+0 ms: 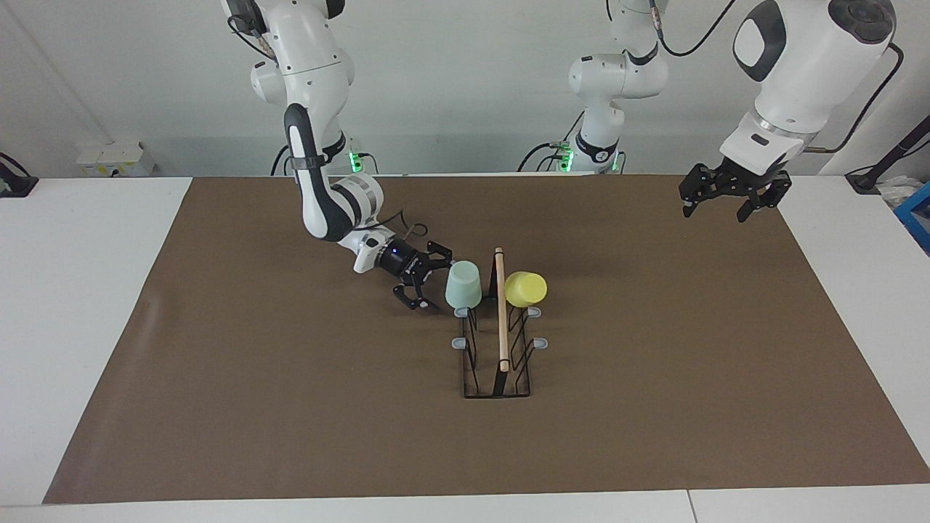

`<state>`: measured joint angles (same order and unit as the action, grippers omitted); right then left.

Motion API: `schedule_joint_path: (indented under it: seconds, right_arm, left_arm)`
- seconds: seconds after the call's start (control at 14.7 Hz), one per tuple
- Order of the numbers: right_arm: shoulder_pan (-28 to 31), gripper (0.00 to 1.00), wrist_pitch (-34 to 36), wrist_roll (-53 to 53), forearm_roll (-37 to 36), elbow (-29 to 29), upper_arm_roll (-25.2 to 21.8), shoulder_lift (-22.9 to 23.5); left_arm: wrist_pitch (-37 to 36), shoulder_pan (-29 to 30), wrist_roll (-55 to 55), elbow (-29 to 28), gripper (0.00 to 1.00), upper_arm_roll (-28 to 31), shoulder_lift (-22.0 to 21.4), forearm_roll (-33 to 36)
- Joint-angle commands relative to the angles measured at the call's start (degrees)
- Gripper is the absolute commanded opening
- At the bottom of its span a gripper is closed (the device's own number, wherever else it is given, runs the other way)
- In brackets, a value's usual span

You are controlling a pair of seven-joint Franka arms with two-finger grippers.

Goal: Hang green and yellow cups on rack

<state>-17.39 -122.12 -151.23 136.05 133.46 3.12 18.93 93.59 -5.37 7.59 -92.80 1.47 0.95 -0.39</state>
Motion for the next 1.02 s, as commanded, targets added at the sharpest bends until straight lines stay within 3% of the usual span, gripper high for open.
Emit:
schedule_joint_path:
  seconds: [0.0,0.48,0.95]
  right_arm:
    - [5.41,1.0,-1.1,0.32,-10.84,0.4,0.39,-0.03]
    - [20.97,1.0,-3.74,1.72,-47.66,-5.66,-0.31,-2.41]
    - [32.23,1.0,-0.68,14.8,-78.87,-14.89,-0.22,-2.93]
  left_arm:
    - [-0.6,0.53,0.23,0.69,1.0,-0.24,0.1,-0.14]
    - [-1.21,0.53,0.06,1.57,1.0,-0.24,0.46,-0.14]
    - [-0.6,0.36,-0.21,2.01,1.0,-0.15,0.46,-0.05]
